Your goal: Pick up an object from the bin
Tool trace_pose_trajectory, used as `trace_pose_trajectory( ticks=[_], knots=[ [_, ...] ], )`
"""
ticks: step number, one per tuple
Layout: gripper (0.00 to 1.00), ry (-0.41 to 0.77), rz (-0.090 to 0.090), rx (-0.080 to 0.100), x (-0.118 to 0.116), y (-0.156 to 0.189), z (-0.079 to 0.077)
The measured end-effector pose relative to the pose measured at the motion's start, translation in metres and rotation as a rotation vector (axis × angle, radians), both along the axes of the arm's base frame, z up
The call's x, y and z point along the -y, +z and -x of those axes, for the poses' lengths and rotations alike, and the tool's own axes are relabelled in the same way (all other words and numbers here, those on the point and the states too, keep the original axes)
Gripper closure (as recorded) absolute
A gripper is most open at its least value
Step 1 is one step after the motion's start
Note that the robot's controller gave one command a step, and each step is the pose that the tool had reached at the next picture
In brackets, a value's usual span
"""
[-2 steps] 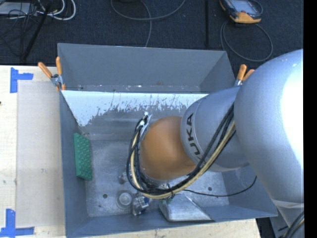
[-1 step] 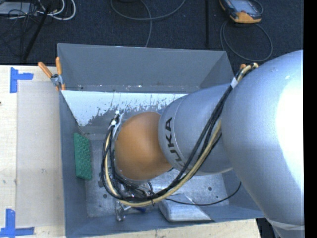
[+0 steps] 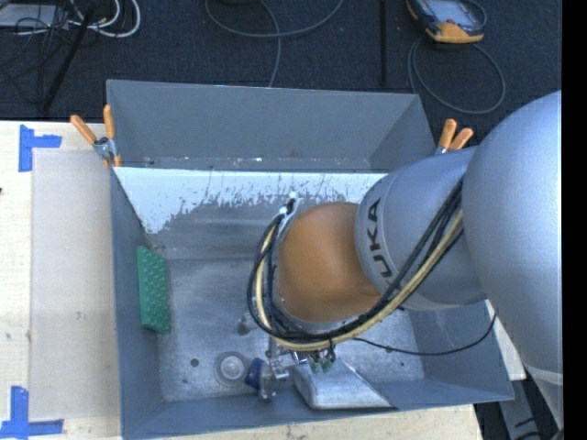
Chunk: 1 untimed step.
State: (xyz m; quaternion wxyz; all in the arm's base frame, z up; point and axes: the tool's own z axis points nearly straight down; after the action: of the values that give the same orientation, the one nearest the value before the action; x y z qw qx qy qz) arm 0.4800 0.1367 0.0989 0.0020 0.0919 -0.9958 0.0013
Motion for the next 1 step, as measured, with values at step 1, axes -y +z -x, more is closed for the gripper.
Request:
trace_pose_trajectory(
  ticks=[1],
  knots=[
    [0.00, 0.171, -0.006, 0.019, -0.0514, -0.0266, -0.0010]
  ],
)
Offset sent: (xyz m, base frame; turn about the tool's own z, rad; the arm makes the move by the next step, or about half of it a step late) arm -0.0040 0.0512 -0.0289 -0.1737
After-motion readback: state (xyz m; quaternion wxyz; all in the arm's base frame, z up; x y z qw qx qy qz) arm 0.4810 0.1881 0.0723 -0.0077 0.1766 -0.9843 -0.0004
